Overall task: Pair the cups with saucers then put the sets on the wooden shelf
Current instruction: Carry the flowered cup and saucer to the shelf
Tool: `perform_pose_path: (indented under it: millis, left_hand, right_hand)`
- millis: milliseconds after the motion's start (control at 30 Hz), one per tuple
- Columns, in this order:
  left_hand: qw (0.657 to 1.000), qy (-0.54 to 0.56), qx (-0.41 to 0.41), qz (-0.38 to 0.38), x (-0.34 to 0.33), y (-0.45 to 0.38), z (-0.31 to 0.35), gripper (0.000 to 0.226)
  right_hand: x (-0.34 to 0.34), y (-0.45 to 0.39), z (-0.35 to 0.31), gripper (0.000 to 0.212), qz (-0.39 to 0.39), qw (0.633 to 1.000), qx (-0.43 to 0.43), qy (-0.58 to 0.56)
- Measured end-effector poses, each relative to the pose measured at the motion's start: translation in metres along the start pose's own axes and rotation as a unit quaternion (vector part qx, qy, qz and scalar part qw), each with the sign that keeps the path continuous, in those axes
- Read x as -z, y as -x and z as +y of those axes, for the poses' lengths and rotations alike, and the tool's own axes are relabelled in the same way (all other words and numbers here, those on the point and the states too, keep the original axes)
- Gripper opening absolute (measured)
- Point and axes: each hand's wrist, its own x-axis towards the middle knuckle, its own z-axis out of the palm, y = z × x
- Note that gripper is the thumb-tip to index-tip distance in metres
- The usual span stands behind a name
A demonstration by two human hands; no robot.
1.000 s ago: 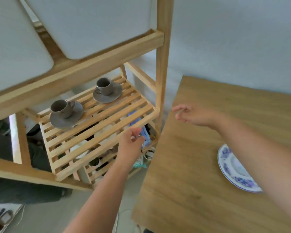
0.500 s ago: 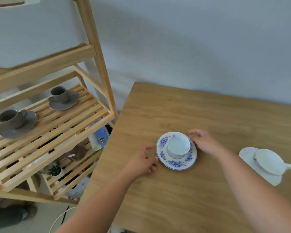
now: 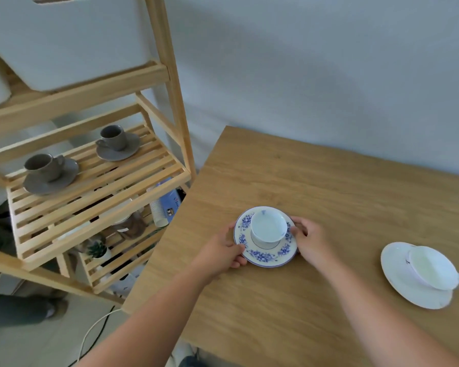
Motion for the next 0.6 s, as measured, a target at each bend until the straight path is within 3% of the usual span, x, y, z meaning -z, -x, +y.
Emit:
perform_pose_path:
  millis: [600]
  left_hand:
    - [0.969, 0.079, 0.016, 0.234, 0.198, 0.040, -0.044, 0.049]
  right_hand:
    - [-0.201, -0.051, -0.150, 0.024, -0.180, 0.977, 0.114, 0.027]
